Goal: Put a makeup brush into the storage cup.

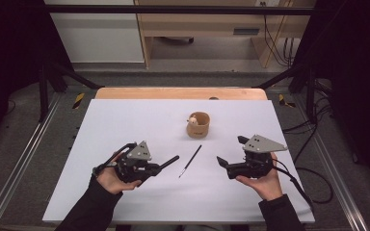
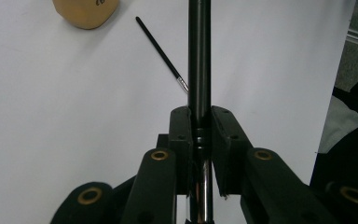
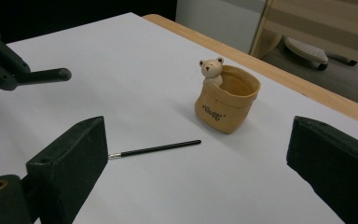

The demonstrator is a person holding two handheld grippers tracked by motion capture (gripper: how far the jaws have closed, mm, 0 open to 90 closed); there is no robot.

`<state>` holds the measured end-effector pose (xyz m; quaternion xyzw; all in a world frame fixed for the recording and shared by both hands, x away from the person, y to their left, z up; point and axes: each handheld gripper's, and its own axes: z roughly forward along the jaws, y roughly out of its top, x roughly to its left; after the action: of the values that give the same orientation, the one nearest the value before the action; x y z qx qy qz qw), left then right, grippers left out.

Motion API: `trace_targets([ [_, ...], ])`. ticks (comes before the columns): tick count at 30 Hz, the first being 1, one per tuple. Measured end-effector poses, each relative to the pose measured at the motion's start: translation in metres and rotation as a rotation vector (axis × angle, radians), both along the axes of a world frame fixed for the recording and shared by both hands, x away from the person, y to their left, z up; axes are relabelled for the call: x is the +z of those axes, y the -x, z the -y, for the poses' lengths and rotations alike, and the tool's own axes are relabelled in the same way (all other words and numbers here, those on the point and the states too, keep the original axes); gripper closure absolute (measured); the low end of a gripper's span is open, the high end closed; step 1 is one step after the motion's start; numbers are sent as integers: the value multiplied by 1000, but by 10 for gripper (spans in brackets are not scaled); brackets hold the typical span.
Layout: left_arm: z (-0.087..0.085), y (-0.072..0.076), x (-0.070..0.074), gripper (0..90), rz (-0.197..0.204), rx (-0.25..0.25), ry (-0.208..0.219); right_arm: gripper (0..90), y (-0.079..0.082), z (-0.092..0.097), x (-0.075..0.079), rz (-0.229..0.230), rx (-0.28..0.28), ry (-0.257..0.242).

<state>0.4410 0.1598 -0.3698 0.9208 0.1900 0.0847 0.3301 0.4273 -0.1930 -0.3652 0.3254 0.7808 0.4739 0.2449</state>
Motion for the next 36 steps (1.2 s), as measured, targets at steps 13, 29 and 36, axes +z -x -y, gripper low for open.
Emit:
trace_targets([
  [13,25,-6,10,787,-13,-90,-50,73,2,-23,17,12,77,85],
  [29,41,-11,16,788,-38,-162,-65,117,4,-51,20,-1,179,214],
  [36,47,-10,17,788,-40,-186,-86,147,6,-59,19,-1,217,260],
])
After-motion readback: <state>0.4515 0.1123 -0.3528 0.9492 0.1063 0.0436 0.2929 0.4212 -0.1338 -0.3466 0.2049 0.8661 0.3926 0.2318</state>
